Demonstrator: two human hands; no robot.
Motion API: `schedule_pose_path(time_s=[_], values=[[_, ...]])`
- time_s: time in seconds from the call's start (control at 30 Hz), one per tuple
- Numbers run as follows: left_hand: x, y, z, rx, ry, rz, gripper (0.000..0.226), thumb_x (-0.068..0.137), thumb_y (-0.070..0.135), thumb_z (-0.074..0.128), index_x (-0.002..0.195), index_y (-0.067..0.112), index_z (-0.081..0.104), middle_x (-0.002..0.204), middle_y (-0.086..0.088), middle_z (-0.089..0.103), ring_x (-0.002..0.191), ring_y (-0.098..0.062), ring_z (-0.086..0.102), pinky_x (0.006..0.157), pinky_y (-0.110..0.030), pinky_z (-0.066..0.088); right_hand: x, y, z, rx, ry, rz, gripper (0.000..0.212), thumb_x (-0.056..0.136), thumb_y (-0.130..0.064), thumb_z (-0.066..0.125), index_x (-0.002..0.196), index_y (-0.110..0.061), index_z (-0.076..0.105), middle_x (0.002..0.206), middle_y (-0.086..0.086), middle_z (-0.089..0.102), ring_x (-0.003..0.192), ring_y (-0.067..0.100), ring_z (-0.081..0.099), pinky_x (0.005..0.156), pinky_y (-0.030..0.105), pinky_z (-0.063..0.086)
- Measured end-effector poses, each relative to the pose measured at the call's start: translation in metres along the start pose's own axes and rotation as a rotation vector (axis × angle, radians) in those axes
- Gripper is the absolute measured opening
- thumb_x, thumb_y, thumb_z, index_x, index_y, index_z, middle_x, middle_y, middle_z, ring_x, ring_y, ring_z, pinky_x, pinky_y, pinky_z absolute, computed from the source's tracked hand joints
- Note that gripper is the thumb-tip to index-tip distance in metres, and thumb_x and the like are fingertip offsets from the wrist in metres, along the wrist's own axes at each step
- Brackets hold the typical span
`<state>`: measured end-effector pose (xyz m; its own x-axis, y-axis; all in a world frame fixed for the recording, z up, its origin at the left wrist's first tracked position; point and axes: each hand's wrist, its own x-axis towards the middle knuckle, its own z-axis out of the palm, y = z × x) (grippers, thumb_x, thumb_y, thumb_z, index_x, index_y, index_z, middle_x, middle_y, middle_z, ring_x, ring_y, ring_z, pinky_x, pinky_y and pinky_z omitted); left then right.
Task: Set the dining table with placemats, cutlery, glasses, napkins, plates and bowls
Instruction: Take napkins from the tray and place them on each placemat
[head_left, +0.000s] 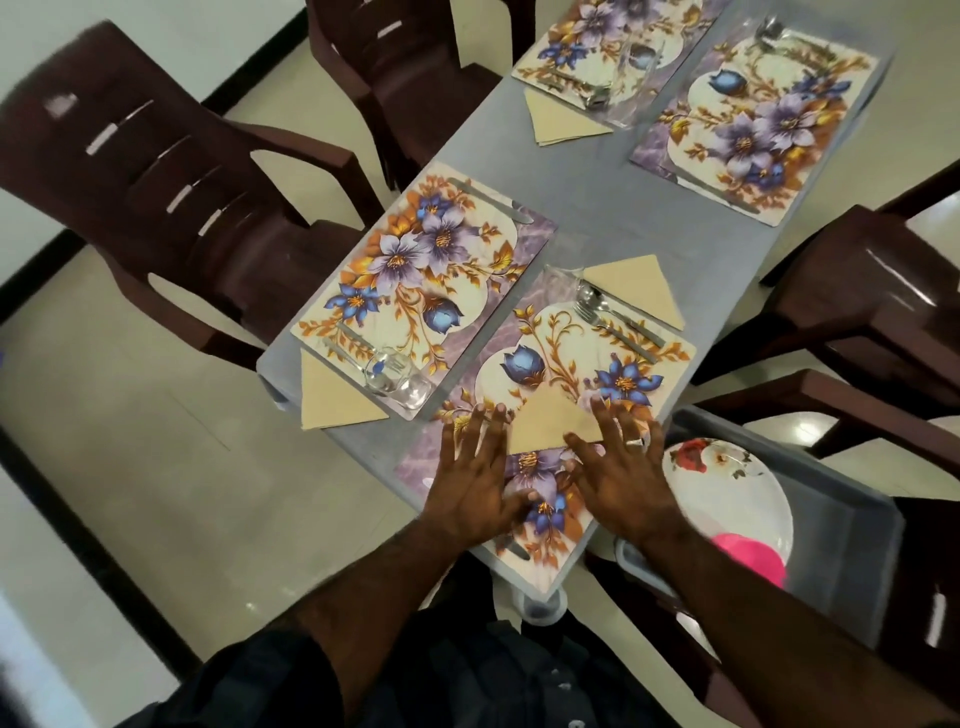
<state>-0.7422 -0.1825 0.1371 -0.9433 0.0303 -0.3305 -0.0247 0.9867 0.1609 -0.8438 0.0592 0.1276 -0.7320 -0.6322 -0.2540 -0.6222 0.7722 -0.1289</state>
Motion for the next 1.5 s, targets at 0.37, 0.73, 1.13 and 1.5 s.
schedule_pose_path(time_s=[0.37,0.73,1.13,1.5], values=[[0.022,0.002,-0.022,0.042,0.044,0.050,0.088,0.098,0.079,0.024,0.167,0.025,0.020,0.176,-0.012,0.001,0.162,-0.033,-0.006,0.127,-0.062,0.002,0.033,0.001,-0.009,0.125,-0.015,0.134,0.071,0.102,-0.070,0.017,0.164,-0.044,-0.005,0.173,0.007,-0.018,0.159,0.038,-0.002,0.121,0.068,-0.004],[0.056,-0.015,-0.025,0.095,-0.059,0.122,0.121,0.077,0.103,0.022,0.168,0.028,-0.005,0.172,-0.011,-0.025,0.158,-0.036,-0.025,0.124,-0.067,-0.011,0.023,0.040,0.004,0.137,0.020,0.301,0.075,0.099,-0.076,0.016,0.163,-0.046,-0.009,0.172,0.005,-0.025,0.157,0.036,-0.022,0.119,0.073,-0.012],[0.041,0.012,-0.011,-0.018,0.206,0.143,0.028,0.088,0.043,0.058,0.095,0.020,0.073,0.108,-0.002,0.068,0.108,-0.029,0.056,0.094,-0.046,0.041,0.002,0.020,-0.004,0.232,0.121,0.279,0.065,0.092,-0.050,0.052,0.152,-0.025,0.044,0.159,0.012,0.039,0.143,0.037,0.039,0.115,0.062,0.028],[0.046,-0.004,-0.096,-1.580,-0.280,-0.267,0.004,0.095,0.004,0.070,0.097,0.006,0.068,0.091,-0.012,0.066,0.076,-0.019,0.066,0.072,-0.032,0.059,0.057,0.043,-0.086,1.024,-0.068,0.135,0.018,0.086,-0.014,0.084,0.100,-0.024,0.077,0.100,-0.002,0.076,0.093,0.010,0.070,0.085,0.037,0.058]])
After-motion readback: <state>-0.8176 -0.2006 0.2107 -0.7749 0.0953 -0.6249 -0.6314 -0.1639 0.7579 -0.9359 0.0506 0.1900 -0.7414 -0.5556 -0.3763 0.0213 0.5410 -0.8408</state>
